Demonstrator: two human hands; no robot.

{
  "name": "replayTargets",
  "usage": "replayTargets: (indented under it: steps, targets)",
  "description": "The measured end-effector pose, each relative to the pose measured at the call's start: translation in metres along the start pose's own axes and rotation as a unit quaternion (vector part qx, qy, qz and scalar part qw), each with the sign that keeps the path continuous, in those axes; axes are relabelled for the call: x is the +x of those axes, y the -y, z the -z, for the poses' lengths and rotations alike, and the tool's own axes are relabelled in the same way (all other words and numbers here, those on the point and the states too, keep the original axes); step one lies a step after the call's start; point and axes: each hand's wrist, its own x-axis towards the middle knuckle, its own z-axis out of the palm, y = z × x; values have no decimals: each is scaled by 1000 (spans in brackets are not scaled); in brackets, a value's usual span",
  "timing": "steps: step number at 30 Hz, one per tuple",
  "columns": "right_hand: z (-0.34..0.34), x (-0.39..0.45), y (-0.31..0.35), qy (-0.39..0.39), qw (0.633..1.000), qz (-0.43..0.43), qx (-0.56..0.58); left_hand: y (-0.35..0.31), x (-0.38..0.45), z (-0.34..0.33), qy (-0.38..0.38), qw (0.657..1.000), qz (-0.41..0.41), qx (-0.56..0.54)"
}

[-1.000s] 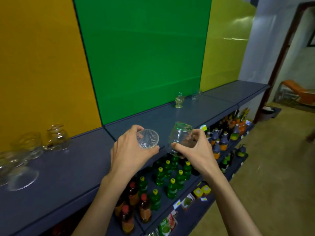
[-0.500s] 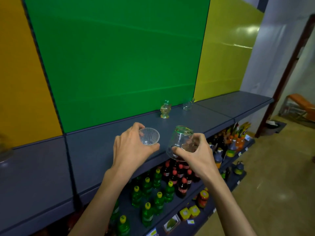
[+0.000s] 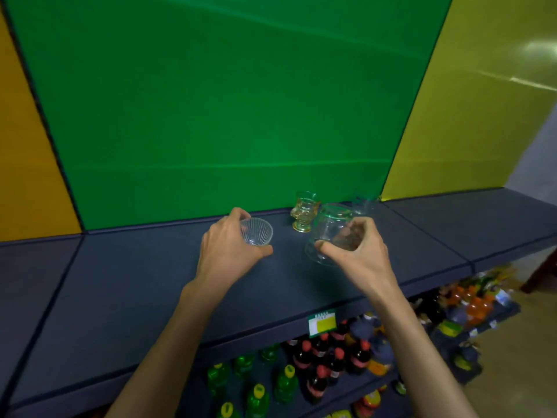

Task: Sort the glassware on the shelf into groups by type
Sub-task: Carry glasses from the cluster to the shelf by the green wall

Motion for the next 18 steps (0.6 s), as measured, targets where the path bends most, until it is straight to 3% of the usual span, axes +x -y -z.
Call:
replayTargets:
  steps: [12, 18]
  targets:
    - [-39, 78, -2, 183, 977, 85, 71, 32, 29, -7, -113, 975, 171, 87]
    - [-46, 95, -4, 212, 970, 92, 75, 57, 49, -2, -98, 961, 231, 117]
